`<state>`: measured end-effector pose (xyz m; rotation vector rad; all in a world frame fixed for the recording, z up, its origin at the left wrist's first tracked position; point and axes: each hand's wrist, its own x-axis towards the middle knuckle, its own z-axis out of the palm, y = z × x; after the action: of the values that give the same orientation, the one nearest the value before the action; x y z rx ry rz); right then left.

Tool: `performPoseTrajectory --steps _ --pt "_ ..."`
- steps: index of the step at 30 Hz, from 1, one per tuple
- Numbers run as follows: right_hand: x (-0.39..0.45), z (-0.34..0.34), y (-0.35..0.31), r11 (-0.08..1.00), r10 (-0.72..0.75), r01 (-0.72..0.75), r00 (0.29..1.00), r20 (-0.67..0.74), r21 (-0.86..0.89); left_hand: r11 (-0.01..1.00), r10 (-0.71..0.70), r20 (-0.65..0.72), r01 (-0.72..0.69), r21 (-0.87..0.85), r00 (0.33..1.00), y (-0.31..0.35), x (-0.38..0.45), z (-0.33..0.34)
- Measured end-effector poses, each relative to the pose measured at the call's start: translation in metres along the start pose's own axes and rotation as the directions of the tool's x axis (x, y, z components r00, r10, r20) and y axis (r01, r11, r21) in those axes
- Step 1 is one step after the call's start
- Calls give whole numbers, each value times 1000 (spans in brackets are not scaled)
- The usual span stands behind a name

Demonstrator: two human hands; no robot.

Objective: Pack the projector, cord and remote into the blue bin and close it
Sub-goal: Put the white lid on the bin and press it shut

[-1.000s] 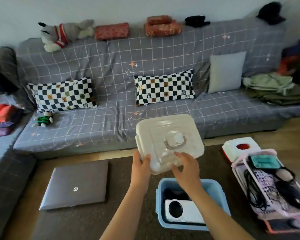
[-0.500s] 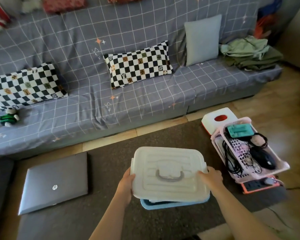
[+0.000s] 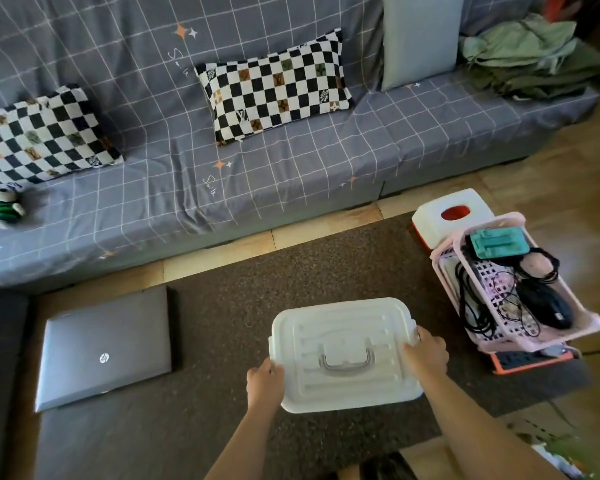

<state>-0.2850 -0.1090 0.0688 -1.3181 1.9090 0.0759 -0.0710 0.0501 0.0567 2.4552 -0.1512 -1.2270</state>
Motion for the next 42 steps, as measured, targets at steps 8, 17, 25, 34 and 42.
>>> performPoseTrajectory --steps 8,17,25,34,42 --pt "14 6 7 998 -6 5 1000 -29 -59 997 -23 18 22 69 1000 7 9 1" --pt "22 3 14 999 8 -6 998 57 -34 998 -63 31 63 9 997 4 19 -3" --pt "23 -7 15 990 -55 74 986 155 -118 999 -41 85 38 34 996 4 16 -2" --pt "23 -11 22 945 -101 199 932 349 -260 956 0 260 -76 284 966 -2 9 -7" --pt "17 -9 27 938 -144 236 931 335 -254 958 38 196 -92 273 980 -7 9 -4"
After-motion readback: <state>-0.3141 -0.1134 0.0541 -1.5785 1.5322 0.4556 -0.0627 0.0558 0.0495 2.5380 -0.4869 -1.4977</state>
